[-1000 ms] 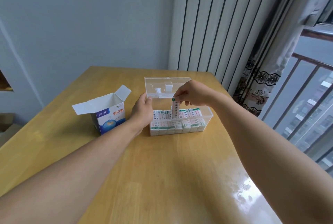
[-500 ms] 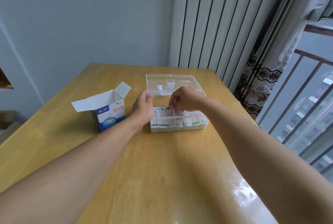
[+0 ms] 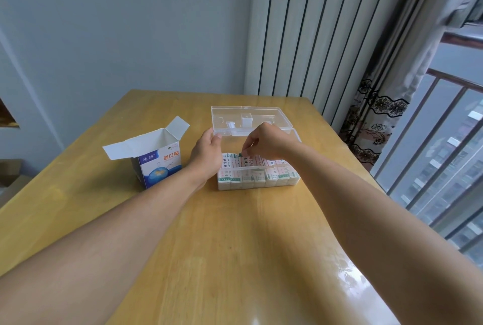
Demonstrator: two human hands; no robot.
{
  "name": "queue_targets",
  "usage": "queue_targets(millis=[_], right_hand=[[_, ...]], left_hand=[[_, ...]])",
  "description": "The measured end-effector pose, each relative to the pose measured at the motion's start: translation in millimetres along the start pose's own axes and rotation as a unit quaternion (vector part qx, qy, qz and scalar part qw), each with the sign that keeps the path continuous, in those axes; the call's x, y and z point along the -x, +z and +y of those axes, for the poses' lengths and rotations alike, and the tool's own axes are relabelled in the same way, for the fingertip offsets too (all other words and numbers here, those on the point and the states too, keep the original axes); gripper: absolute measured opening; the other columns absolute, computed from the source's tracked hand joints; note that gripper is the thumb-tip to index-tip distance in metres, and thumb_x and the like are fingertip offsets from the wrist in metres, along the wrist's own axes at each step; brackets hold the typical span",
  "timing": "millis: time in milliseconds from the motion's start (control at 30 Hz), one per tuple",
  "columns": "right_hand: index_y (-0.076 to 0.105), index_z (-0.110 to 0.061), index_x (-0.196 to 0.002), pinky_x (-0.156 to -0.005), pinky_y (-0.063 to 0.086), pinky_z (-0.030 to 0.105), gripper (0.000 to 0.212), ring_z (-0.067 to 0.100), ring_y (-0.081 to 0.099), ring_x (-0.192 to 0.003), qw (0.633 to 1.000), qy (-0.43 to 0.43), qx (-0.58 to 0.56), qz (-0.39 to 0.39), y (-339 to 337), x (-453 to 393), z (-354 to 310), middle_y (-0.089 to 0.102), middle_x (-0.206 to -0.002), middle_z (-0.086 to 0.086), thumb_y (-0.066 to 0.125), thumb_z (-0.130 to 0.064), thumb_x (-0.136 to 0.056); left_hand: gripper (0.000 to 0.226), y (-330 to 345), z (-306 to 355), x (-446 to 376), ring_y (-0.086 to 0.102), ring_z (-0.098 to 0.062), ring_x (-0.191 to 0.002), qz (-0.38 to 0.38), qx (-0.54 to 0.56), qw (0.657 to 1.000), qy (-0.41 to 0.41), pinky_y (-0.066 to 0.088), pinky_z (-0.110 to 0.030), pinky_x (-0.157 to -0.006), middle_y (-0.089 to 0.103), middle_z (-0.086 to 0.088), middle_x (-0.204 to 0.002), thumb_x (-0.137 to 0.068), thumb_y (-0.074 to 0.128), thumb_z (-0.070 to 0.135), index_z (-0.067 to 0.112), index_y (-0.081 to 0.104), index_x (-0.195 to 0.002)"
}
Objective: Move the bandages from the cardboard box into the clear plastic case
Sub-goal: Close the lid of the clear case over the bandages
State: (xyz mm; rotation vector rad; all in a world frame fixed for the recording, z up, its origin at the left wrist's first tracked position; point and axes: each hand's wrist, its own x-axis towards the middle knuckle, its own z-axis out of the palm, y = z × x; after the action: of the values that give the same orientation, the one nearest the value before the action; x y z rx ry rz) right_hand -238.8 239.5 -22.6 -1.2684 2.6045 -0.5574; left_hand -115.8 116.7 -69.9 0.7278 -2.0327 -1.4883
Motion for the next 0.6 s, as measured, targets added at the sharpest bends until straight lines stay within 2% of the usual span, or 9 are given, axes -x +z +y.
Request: queue_targets(millis=[167, 333, 467, 600], right_hand=[[0.082, -0.027, -0.099, -0.074, 0.06, 0.032, 0.013, 0.015, 0.069, -0.081, 1.0, 0.006, 0.005, 0.013, 0.4, 1.7, -0.6, 0.076, -0.092, -0.007, 0.078, -0.028, -0.087], [0.079, -0.029, -0.102, -0.057, 0.045, 0.022, 0.02, 0.003, 0.059, -0.071, 0.994, 0.028, 0.1, 0.028, -8.5, 2.7, 5.8, 0.07, -0.093, -0.015, 0.061, -0.021, -0.098], [0.076, -0.029, -0.107, -0.079, 0.059, 0.034, 0.019, 0.015, 0.066, -0.087, 0.99, 0.05, 0.129, -0.019, -8.9, 1.1, 12.3, 0.074, -0.106, -0.009, 0.059, -0.025, -0.099], [0.075, -0.025, -0.115, -0.084, 0.057, 0.035, 0.025, 0.022, 0.064, -0.095, 0.991, 0.055, 0.114, -0.052, -8.9, 1.4, 10.8, 0.07, -0.112, -0.002, 0.067, -0.037, -0.095]], left_hand=[[0.041, -1.1, -1.3, -0.6, 0.053, -0.009, -0.114, -0.004, 0.0, 1.0, 0.001, 0.039, -0.026, -0.087, 0.058, 0.003, -0.141, -0.111, 0.03, 0.03, 0.025, 0.045, -0.148], [0.041, -1.2, -2.9, -2.1, 0.054, -0.009, -0.113, -0.006, -0.002, 1.0, -0.002, 0.04, -0.025, -0.085, 0.059, 0.005, -0.139, -0.11, 0.031, 0.031, 0.026, 0.046, -0.147], [0.04, -0.8, -2.9, -2.0, 0.054, -0.009, -0.112, -0.009, -0.004, 1.0, 0.0, 0.04, -0.027, -0.087, 0.06, 0.007, -0.136, -0.11, 0.03, 0.031, 0.027, 0.047, -0.146], [0.04, -0.9, -3.0, -2.7, 0.054, -0.009, -0.112, -0.01, -0.004, 1.0, 0.002, 0.04, -0.027, -0.087, 0.06, 0.007, -0.137, -0.11, 0.031, 0.031, 0.026, 0.047, -0.146]])
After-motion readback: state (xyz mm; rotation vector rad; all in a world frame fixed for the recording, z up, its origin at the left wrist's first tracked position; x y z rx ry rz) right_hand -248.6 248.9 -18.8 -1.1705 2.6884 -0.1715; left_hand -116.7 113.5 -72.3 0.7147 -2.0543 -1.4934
